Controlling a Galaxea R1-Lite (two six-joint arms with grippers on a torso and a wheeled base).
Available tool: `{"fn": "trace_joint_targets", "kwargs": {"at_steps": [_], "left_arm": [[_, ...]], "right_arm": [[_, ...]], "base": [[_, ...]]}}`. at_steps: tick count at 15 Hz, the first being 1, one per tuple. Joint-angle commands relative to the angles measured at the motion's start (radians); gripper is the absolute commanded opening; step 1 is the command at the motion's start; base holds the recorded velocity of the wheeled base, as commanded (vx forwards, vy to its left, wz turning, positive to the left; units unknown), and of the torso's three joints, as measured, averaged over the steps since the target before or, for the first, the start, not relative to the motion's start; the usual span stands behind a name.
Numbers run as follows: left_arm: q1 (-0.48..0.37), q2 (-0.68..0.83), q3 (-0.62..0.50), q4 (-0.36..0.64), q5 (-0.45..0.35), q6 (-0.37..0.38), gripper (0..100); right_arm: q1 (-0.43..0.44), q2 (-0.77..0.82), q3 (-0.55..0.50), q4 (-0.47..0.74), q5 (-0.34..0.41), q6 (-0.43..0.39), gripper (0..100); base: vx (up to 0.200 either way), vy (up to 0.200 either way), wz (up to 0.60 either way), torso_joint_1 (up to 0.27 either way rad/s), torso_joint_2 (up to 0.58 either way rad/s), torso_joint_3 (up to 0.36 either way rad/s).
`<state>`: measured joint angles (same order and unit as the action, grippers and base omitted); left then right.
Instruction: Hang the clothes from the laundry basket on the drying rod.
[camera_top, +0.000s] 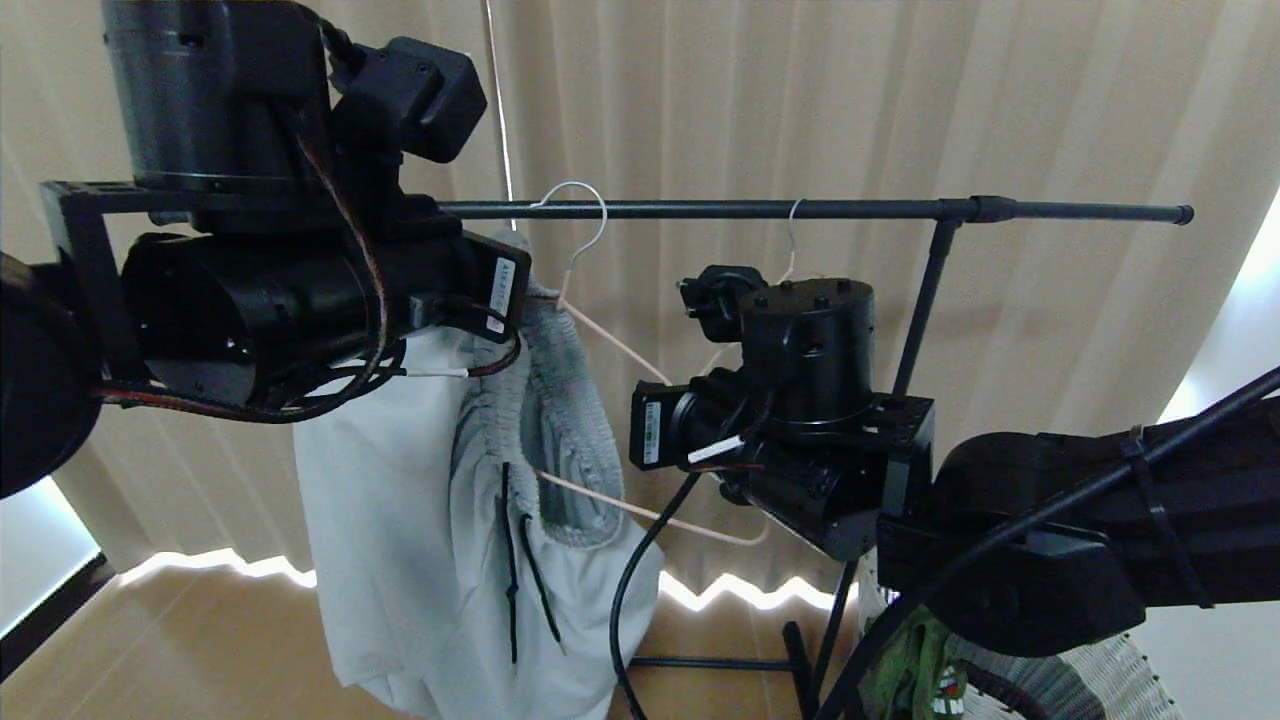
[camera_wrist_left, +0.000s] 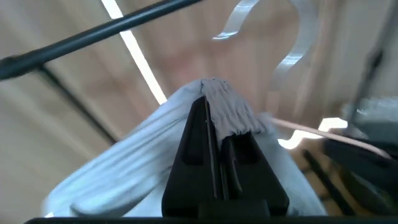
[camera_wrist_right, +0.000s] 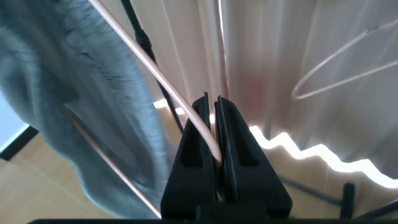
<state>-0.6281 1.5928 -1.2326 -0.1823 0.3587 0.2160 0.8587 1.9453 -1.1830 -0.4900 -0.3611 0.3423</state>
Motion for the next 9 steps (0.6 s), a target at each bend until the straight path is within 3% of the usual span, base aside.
{"fn": "trace_joint_targets", "kwargs": {"at_steps": [1,6,9], "left_arm": [[-0.002,-0.008,0.019,-0.002,-0.021,0.002,0],[0.002,-0.088,0.128,-0.002,-0.172,0.003,0],[0.002,-0.096,0.140,-0.002,-0.172,0.003,0]], "right_arm": [[-0.001,0.000,0.028,-0.024,0.001,-0.020,0],[-0.003,-0.028,0.057,-0.093,0.005,-0.034,0],[-0.003,-0.037,0.056,-0.107,0.007,-0.055,0]], "base": [[0.000,0.000,0.00,0.000,0.00,0.000],[0.000,0.000,0.00,0.000,0.00,0.000],[0.000,0.000,0.00,0.000,0.00,0.000]]}}
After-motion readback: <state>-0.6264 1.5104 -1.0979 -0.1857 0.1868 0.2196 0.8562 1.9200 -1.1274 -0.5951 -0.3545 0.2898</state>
